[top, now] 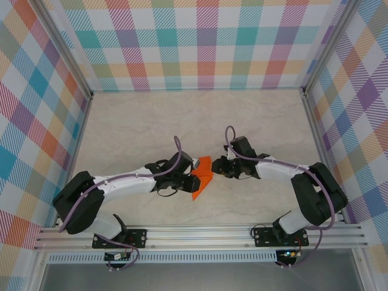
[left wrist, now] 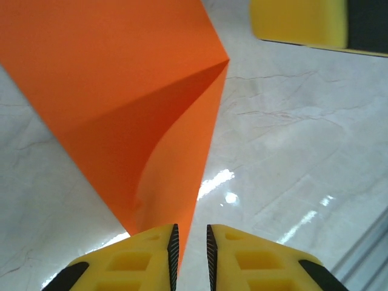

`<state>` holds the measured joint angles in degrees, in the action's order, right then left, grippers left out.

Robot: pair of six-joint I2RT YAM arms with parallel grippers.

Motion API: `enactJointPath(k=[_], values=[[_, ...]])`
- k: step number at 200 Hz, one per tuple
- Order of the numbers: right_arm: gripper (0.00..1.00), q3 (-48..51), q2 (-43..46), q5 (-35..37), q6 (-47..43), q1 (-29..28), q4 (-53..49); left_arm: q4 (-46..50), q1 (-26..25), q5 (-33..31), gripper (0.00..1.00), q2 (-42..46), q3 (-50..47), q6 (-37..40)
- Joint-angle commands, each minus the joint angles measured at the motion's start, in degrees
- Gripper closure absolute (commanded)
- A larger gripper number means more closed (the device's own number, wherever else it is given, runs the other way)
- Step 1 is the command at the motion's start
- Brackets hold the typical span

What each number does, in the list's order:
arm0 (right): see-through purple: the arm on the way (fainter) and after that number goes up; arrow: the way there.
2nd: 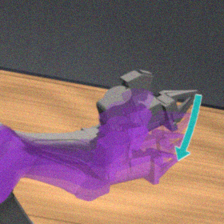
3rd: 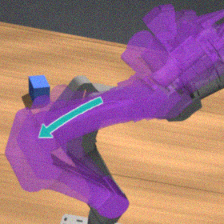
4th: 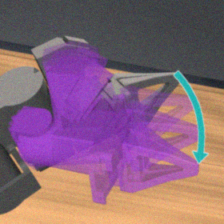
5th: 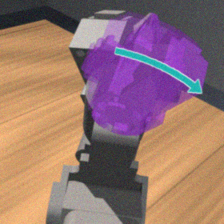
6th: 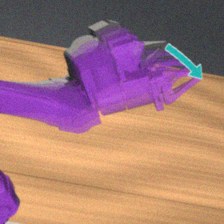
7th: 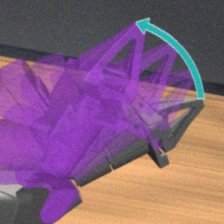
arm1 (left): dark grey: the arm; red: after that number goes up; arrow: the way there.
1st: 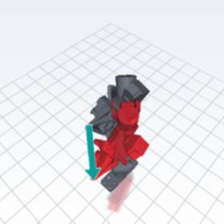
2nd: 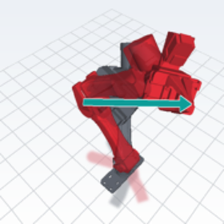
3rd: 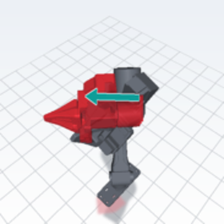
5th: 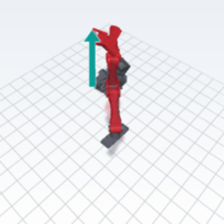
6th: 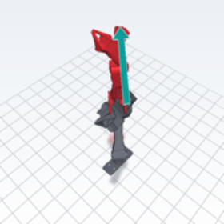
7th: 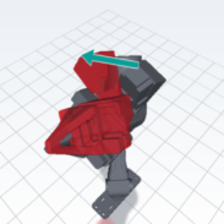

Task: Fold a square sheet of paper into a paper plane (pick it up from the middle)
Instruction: Third fold the triangle at the center of the table, then fourth fold the wing at the center of the table.

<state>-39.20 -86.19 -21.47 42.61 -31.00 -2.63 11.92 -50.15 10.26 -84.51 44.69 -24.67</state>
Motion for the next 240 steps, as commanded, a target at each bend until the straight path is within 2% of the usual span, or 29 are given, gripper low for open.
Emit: enactJointPath(k=[1, 23, 92, 117, 147, 169, 196, 222, 240], values=[[0.65, 0.87, -0.62, -1.76, -0.38, 0.42, 0.49, 0.32, -0.39, -6.53, 0.81, -1.87, 2.67, -0.08], [0.59, 0.45, -2.90, -4.63, -0.42, 0.42, 2.51, 1.22, -0.32, -9.60, 0.83, -3.54, 3.17, -0.20], [0.57, -1.83, -9.52, -11.97, -0.77, 0.31, 8.26, -0.41, -0.28, -10.59, 0.85, -6.86, 2.48, 0.05], [0.58, -2.76, -10.50, -12.96, -1.72, -0.06, 8.35, -0.80, -0.16, -10.55, 0.85, -7.11, 2.26, -0.01], [0.68, -4.08, -11.72, -13.96, -2.92, -0.46, 7.69, -1.28, -0.12, -10.43, 0.84, -6.92, 2.08, 0.01], [0.75, -4.73, -12.39, -14.34, -3.24, -0.82, 7.38, -1.55, -0.15, -10.26, 0.80, -5.37, 1.30, -0.36], [0.86, -5.09, -12.74, -13.67, -2.58, -1.21, 7.29, -2.34, -1.02, -10.66, 0.65, -0.73, -1.19, -1.81], [0.92, -5.73, -13.34, -12.83, -1.44, -1.84, 7.21, -1.43, -4.78, -15.14, 0.55, 4.24, -3.33, -4.32], [0.95, -5.98, -13.56, -12.28, -0.45, -2.13, 7.25, -0.15, -8.54, -20.54, 0.50, 6.21, -4.06, -5.98]])
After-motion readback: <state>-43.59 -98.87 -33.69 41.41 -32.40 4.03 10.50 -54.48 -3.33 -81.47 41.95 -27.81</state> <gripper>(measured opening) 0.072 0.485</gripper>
